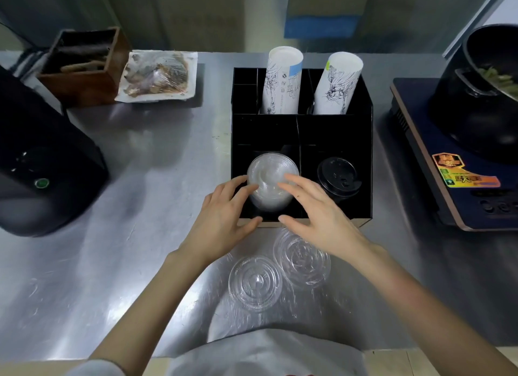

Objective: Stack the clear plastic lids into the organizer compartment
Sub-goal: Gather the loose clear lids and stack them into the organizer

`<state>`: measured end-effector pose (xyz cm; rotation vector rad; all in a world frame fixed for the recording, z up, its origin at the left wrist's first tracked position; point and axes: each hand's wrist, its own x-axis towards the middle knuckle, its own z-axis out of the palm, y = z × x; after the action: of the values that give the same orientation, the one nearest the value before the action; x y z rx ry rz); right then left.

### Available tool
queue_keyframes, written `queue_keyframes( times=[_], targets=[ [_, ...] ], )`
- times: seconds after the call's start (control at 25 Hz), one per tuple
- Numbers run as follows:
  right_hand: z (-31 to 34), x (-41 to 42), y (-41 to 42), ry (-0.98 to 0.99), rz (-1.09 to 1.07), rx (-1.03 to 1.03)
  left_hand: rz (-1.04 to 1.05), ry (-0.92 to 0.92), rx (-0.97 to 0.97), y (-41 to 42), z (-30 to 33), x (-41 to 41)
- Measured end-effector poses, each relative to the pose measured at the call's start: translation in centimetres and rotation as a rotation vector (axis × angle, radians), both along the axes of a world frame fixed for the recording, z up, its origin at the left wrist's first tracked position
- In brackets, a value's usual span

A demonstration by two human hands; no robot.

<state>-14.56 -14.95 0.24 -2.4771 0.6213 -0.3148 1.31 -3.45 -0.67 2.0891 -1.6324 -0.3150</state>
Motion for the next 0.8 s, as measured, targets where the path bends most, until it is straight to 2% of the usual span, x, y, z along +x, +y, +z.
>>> queue_keyframes(
  times=[0.28, 0.8],
  targets=[
    [-1.2, -1.5, 3.8, 0.045, 0.094, 0.121, -0.011, 0.035, 0.067, 4.3, -2.0, -1.3],
    [-5.9, -2.7, 7.4, 0.294, 0.226, 0.036, -0.020, 0.105, 0.217, 8.9, -6.7, -4.2]
  ],
)
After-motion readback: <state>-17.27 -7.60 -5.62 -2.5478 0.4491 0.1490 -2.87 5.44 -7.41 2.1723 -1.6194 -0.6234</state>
